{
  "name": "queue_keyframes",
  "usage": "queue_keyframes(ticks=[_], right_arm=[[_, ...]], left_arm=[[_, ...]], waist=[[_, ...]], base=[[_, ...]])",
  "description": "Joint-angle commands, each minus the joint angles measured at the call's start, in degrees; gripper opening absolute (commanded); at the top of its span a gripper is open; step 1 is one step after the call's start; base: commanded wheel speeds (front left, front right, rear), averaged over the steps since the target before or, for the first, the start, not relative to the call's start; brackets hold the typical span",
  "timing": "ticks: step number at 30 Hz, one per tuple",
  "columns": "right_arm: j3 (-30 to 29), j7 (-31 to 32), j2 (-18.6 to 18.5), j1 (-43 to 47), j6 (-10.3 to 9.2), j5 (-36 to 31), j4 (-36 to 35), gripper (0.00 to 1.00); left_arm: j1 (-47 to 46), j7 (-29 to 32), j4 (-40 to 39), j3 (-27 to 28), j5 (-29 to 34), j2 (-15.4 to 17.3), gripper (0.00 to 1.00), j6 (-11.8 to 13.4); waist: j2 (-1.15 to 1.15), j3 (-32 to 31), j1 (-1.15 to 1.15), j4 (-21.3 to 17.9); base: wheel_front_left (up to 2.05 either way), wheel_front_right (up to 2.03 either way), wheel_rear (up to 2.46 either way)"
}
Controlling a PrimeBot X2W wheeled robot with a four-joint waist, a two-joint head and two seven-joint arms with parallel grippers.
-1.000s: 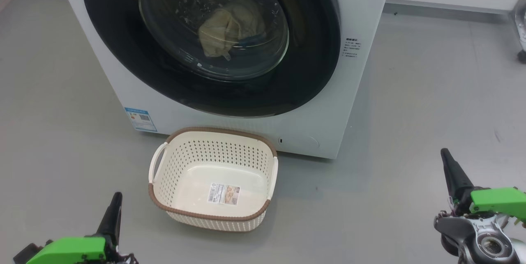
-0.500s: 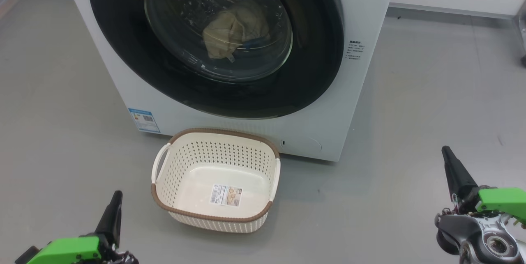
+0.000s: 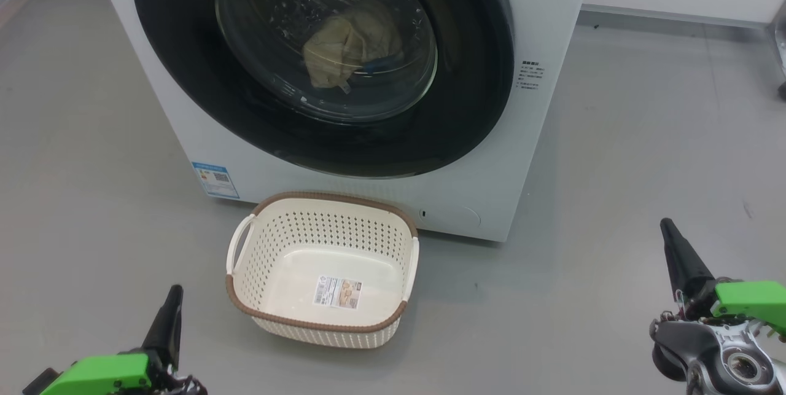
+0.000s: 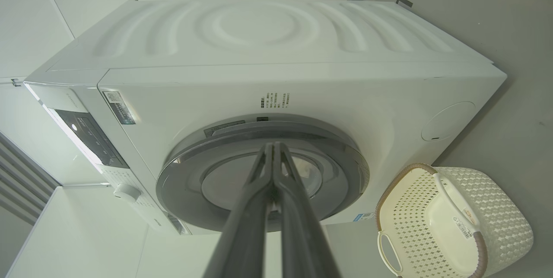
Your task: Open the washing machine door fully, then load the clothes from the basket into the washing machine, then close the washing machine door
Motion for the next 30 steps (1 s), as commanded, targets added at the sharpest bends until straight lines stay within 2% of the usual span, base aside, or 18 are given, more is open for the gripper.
queue_keyframes(ticks=[1,30], right_arm=[[0.9,0.3,-0.2,-1.2,-0.01,0.4,-2.2,0.0],[0.8,0.3,-0.2,-1.2,-0.01,0.4,-2.2,0.0]], left_arm=[[-2.9,0.3,-2.1,2.2,-0.4,0.5,0.0,0.0],[-2.9,0.4,-2.1,2.4,-0.3,0.4,0.0,0.0]], waist=[[0.0,0.0,0.0,0.0],[0.0,0.0,0.0,0.0]], base=[[0.0,0.0,0.0],[0.0,0.0,0.0]])
